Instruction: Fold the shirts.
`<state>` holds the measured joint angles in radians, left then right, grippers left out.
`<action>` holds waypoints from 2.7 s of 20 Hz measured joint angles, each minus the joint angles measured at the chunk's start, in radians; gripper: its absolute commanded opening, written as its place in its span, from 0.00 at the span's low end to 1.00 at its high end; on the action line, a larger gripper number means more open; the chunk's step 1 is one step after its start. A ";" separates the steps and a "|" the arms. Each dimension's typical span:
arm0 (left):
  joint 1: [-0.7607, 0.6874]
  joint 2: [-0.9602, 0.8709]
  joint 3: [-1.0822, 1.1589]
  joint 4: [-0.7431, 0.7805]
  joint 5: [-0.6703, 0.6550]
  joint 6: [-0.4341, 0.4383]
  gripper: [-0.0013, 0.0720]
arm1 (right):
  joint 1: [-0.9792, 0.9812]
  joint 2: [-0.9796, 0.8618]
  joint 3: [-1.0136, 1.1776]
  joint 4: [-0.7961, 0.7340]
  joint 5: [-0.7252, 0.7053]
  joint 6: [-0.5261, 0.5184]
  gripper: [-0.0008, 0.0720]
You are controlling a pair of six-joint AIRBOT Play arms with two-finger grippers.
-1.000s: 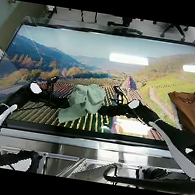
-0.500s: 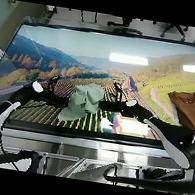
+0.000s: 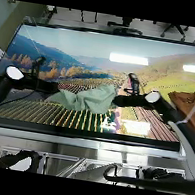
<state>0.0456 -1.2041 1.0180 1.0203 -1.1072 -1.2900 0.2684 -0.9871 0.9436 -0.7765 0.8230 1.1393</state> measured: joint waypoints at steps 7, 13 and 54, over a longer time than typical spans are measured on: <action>0.064 0.288 0.141 -0.005 -0.108 -0.047 0.03 | -0.130 0.432 0.083 -0.155 0.120 0.099 0.04; 0.057 0.491 0.204 0.000 -0.125 -0.064 0.03 | -0.146 0.598 0.196 -0.192 0.168 0.080 0.04; -0.575 -0.303 0.088 0.061 0.166 -0.133 0.08 | -0.148 0.365 -0.171 -0.181 0.342 0.118 0.04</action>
<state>-0.5293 -1.5074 1.1057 1.0813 -0.9409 -1.4227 0.1204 -0.6220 0.7727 -0.9577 1.1648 1.2572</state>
